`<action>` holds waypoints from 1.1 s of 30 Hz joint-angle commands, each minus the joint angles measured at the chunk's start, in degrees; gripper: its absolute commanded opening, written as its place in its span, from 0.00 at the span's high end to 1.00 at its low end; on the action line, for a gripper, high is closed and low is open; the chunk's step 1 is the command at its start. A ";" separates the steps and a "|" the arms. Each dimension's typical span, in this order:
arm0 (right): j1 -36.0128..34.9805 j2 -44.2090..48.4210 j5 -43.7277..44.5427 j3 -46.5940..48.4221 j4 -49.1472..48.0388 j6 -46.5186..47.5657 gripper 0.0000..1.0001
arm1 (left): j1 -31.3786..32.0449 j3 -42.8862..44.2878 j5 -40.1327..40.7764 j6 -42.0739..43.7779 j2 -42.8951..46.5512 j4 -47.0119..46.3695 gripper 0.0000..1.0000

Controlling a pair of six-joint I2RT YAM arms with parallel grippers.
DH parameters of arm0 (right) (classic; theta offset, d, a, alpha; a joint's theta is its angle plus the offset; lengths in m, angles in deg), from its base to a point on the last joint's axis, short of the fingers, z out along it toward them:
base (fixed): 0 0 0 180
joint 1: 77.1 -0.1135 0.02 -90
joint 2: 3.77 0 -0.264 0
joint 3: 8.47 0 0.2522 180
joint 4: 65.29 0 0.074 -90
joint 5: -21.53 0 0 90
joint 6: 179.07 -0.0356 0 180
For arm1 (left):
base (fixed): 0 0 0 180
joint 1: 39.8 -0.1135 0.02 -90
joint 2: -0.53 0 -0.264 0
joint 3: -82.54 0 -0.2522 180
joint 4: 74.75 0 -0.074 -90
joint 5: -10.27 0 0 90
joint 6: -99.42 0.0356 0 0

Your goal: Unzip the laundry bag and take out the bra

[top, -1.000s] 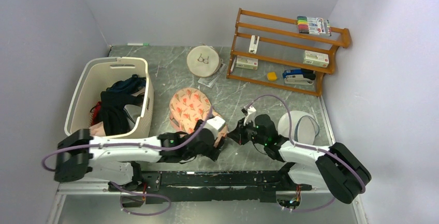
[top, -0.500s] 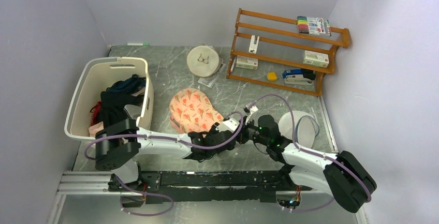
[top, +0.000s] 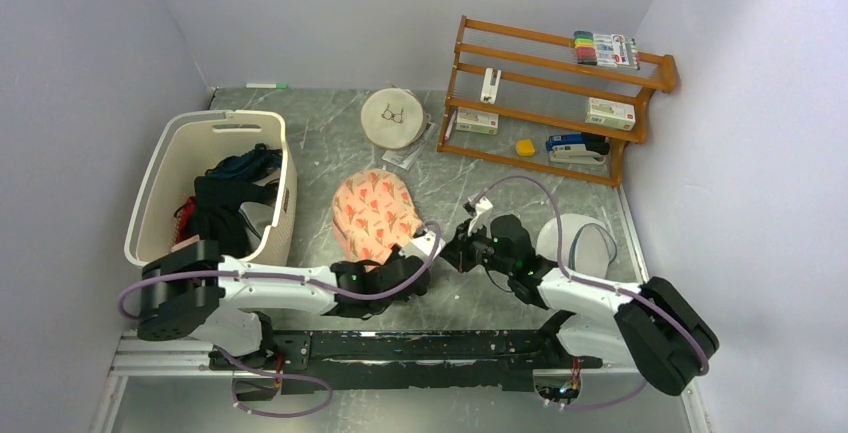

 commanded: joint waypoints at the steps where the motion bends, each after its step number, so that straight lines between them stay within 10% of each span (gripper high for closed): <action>1: 0.25 -4.86 4.74 3.55 -0.50 3.91 1.00 | 0.26 -4.50 -4.13 3.63 4.66 -1.80 0.93; 13: 0.34 -18.60 7.29 13.31 -1.00 7.51 1.00 | 0.50 -9.61 -8.40 4.11 6.46 -5.28 0.93; 27: 0.25 -1.36 11.12 0.03 2.16 -2.86 1.00 | -0.26 -3.65 -5.77 -0.19 -1.71 -1.84 0.93; 33: 0.21 3.13 10.90 -2.36 1.08 -4.01 0.95 | -0.26 -2.41 -7.61 -1.07 -0.72 1.01 0.69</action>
